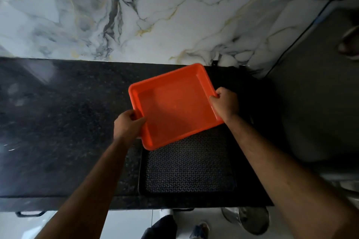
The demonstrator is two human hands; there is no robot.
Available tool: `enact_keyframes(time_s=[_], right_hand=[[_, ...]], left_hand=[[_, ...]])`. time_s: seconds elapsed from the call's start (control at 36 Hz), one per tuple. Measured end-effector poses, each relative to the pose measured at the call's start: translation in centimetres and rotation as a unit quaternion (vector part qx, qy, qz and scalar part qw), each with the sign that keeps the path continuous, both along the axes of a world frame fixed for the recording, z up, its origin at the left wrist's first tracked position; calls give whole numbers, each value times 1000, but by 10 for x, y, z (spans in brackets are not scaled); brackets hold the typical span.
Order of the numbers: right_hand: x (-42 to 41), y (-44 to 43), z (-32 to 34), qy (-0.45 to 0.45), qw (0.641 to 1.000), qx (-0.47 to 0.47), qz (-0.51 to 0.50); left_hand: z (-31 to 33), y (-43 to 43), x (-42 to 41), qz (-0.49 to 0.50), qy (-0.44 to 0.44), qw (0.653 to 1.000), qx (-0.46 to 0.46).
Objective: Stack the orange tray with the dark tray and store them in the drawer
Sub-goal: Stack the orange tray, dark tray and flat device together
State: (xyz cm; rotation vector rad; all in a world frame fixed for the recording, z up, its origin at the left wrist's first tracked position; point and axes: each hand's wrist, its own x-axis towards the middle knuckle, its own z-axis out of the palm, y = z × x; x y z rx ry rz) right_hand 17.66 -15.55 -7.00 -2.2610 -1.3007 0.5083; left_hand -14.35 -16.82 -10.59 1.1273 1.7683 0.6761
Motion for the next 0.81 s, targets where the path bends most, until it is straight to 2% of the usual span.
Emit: enact_keyframes(time_s=[0.11, 0.33, 0.69, 0.75, 0.81], right_hand=[[21, -63, -15, 1, 998, -62, 18], [22, -159, -54, 20, 990, -137, 4], [20, -173, -64, 37, 979, -199, 18], [23, -172, -62, -13, 984, -178, -8], [33, -164, -58, -82, 987, -135, -26]], left_hand=[[-7, -31, 6, -36, 16, 999, -29], [-28, -65, 10, -139, 135, 979, -68], [-42, -64, 14, -205, 193, 948, -149], [-38, -57, 14, -216, 289, 926, -113], [-34, -50, 19, -198, 348, 916, -10]])
